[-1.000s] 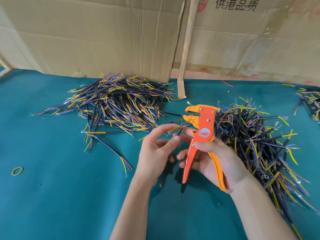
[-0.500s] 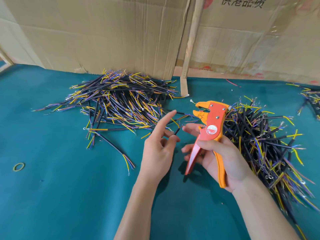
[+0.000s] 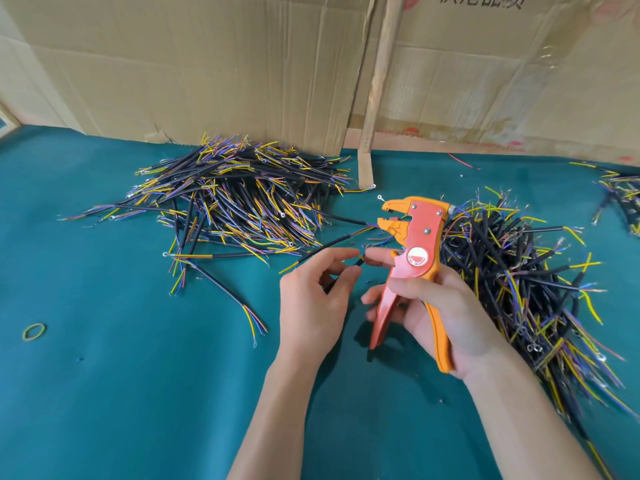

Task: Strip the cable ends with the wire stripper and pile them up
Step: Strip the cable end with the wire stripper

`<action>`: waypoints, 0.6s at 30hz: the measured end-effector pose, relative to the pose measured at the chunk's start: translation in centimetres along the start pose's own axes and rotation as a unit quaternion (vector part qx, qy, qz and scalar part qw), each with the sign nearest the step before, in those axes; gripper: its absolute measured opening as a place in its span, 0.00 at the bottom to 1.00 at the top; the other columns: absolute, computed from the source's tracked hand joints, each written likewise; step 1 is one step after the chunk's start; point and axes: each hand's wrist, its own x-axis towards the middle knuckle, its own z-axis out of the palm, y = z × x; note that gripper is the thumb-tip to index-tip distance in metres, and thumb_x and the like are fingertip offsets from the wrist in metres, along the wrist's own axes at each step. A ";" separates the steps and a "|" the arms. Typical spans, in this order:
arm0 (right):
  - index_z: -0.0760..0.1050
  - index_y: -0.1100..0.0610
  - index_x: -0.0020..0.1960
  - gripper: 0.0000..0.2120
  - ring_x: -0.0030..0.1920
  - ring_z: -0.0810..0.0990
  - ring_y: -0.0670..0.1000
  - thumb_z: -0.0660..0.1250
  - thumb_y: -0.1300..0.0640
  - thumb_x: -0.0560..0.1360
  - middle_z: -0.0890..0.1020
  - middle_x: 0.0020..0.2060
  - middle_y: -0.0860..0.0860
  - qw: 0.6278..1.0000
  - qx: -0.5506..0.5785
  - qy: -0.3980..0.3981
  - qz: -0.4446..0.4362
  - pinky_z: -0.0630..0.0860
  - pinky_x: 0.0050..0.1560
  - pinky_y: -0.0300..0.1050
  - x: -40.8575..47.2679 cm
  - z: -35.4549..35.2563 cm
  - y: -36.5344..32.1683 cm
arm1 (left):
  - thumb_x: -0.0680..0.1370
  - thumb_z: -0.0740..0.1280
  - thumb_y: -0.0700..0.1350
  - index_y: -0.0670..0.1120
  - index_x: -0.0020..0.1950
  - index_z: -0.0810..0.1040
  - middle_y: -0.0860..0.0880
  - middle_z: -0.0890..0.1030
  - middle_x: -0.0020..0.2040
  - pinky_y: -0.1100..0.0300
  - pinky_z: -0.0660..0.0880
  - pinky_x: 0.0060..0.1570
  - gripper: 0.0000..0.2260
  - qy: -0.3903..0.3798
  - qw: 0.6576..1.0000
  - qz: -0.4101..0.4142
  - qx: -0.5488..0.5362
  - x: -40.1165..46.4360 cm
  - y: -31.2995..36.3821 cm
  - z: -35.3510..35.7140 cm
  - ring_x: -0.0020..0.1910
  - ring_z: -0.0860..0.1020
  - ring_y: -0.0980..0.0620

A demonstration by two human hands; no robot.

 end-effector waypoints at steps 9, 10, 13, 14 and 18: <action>0.77 0.71 0.62 0.23 0.46 0.84 0.61 0.70 0.62 0.70 0.81 0.61 0.66 0.999 0.051 0.004 -0.011 0.80 0.42 0.56 -0.1 -0.3 -0.3 | 0.75 0.75 0.37 0.54 0.46 0.86 0.59 0.82 0.35 0.72 0.68 0.36 0.10 0.021 1.000 -0.011 -0.010 -0.1 0.2 -0.2 0.32 0.75 0.61; 0.75 0.72 0.64 0.24 0.47 0.84 0.61 0.70 0.62 0.70 0.80 0.61 0.66 0.998 0.054 0.011 -0.013 0.80 0.42 0.56 0.0 -0.3 -0.4 | 0.75 0.75 0.37 0.55 0.45 0.86 0.58 0.82 0.36 0.70 0.69 0.36 0.11 0.023 1.000 -0.013 -0.014 -0.1 0.3 -0.2 0.32 0.75 0.60; 0.73 0.73 0.65 0.27 0.48 0.84 0.61 0.69 0.62 0.69 0.80 0.63 0.66 0.998 0.055 0.019 -0.009 0.81 0.42 0.55 0.0 -0.3 -0.4 | 0.75 0.74 0.38 0.58 0.44 0.85 0.57 0.83 0.36 0.62 0.74 0.36 0.12 0.023 0.999 -0.024 -0.031 -0.1 0.3 -0.3 0.31 0.74 0.59; 0.74 0.72 0.65 0.26 0.48 0.84 0.61 0.69 0.62 0.69 0.80 0.63 0.65 0.998 0.055 0.013 -0.001 0.81 0.42 0.55 0.0 -0.2 -0.4 | 0.76 0.74 0.38 0.58 0.44 0.85 0.58 0.83 0.36 0.59 0.75 0.35 0.12 0.021 0.999 -0.026 -0.034 -0.1 0.3 -0.3 0.31 0.74 0.59; 0.83 0.66 0.58 0.18 0.48 0.84 0.59 0.69 0.61 0.70 0.82 0.61 0.65 0.998 0.052 -0.022 0.024 0.81 0.42 0.55 -0.2 0.4 -0.1 | 0.76 0.74 0.37 0.60 0.44 0.84 0.58 0.84 0.36 0.60 0.74 0.37 0.15 0.014 0.999 -0.019 -0.037 -0.1 0.3 -0.4 0.32 0.76 0.58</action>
